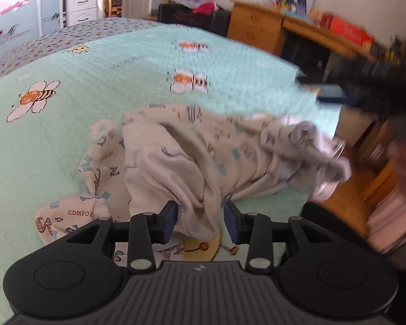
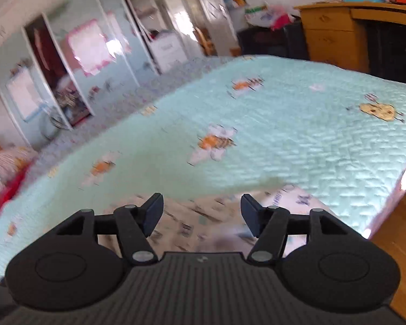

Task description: Fold clothes

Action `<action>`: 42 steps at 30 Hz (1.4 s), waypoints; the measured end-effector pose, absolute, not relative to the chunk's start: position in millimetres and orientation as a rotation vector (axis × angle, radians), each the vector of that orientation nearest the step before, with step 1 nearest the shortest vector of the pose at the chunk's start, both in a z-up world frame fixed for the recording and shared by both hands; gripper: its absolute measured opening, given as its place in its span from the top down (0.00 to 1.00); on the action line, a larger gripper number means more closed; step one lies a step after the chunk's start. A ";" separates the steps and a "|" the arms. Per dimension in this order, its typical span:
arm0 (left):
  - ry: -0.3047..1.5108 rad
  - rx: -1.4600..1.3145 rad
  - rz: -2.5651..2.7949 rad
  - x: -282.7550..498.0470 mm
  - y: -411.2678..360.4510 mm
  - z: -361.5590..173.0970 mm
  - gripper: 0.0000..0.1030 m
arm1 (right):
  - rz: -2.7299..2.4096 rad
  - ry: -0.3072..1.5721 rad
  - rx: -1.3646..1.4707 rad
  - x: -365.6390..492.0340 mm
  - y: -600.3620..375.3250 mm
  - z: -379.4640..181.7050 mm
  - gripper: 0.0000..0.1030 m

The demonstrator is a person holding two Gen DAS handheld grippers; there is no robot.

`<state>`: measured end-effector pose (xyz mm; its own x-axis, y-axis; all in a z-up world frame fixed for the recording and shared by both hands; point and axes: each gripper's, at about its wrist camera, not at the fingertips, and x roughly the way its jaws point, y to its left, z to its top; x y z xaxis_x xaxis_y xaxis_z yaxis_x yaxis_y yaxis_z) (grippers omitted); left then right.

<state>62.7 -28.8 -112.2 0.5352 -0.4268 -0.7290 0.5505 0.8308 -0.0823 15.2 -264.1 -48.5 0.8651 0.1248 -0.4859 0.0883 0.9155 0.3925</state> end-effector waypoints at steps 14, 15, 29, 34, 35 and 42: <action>0.892 0.050 -0.530 35.2 -1.3 -136.6 0.58 | 0.217 0.765 0.186 110.4 -152.4 -101.4 0.95; 0.903 -0.001 -0.516 36.2 7.2 -138.0 0.58 | 0.154 0.749 0.191 114.6 -158.9 -98.7 0.95; 0.900 -0.305 -0.528 56.5 28.5 -134.0 0.52 | -0.088 0.550 0.316 32.2 -262.3 -45.7 0.95; 0.990 -0.534 -0.517 87.8 28.2 -154.0 0.50 | -0.082 0.560 0.392 27.5 -262.2 -56.1 0.95; 0.995 -0.572 -0.498 92.8 28.8 -157.1 0.50 | -0.078 0.547 0.404 25.4 -264.8 -54.4 0.95; 1.019 -0.781 -0.367 120.0 37.9 -171.0 0.94 | -0.068 0.550 0.457 22.8 -279.9 -57.7 0.95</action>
<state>120.0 37.9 -171.0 0.4953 -0.6098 -0.6187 -0.0750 0.6795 -0.7298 22.8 -279.9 -57.7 0.8532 0.0584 -0.5183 0.1824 0.8976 0.4013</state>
